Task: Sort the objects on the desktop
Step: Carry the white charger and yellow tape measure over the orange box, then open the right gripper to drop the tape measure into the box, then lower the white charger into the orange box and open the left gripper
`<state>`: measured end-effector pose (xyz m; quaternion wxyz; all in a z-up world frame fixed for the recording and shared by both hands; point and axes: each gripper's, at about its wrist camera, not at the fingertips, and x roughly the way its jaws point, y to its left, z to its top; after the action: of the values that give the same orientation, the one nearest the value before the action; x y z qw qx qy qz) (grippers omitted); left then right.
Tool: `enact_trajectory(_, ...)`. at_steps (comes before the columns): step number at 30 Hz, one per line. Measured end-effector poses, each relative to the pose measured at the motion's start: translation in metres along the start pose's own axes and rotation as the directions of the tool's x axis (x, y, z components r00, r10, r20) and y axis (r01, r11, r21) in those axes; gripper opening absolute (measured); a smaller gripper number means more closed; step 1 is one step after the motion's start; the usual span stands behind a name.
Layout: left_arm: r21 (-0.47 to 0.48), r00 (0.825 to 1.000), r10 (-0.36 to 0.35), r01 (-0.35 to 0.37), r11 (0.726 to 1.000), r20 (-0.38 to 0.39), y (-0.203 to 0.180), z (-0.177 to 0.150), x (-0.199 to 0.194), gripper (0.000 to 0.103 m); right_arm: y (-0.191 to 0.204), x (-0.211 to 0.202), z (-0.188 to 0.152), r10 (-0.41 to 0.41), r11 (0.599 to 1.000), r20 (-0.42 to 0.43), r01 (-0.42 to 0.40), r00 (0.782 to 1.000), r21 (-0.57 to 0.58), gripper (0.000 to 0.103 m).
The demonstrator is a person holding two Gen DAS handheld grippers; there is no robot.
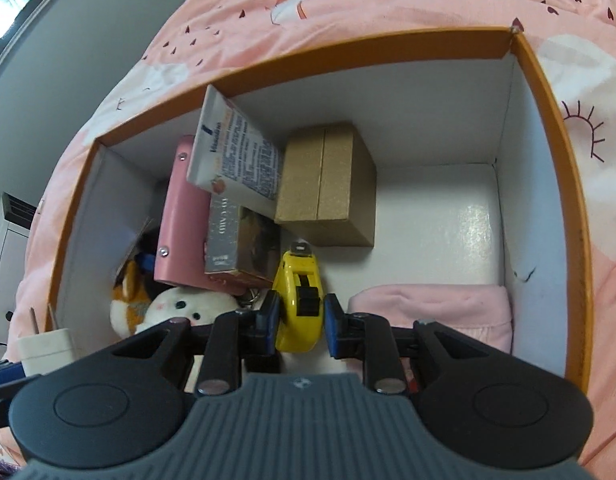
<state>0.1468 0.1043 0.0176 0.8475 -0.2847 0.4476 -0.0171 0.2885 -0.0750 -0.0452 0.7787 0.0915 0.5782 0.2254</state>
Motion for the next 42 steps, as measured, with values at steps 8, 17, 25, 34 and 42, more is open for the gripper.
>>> enact_trajectory(8, -0.006, 1.0, 0.001, -0.001, 1.0, -0.007, 0.002, 0.002, 0.004, 0.042, 0.008, 0.0, 0.004, -0.076, 0.993, -0.025, 0.074, 0.997, -0.095, 0.026)
enact_trajectory(17, -0.018, 1.0, -0.002, 0.001, 1.0, -0.011, 0.007, 0.004, 0.006, 0.042, 0.029, -0.009, 0.003, -0.108, 0.934, -0.04, 0.088, 0.993, -0.346, 0.033)
enact_trajectory(25, -0.014, 1.0, -0.01, 0.01, 1.0, -0.012, 0.006, 0.006, 0.005, 0.042, 0.039, 0.008, -0.009, -0.157, 0.825, -0.157, 0.043, 0.975, -0.564, 0.016)
enact_trajectory(34, 0.056, 0.998, -0.02, 0.023, 0.998, -0.051, -0.012, 0.01, 0.018, 0.042, 0.027, 0.013, -0.004, -0.152, 0.834, -0.137, 0.053, 0.979, -0.549, 0.009)
enact_trajectory(42, 0.168, 0.992, -0.001, 0.023, 0.986, -0.13, -0.04, 0.008, 0.053, 0.042, 0.004, -0.056, -0.01, -0.049, 0.883, 0.006, 0.046, 0.999, -0.467, 0.01)
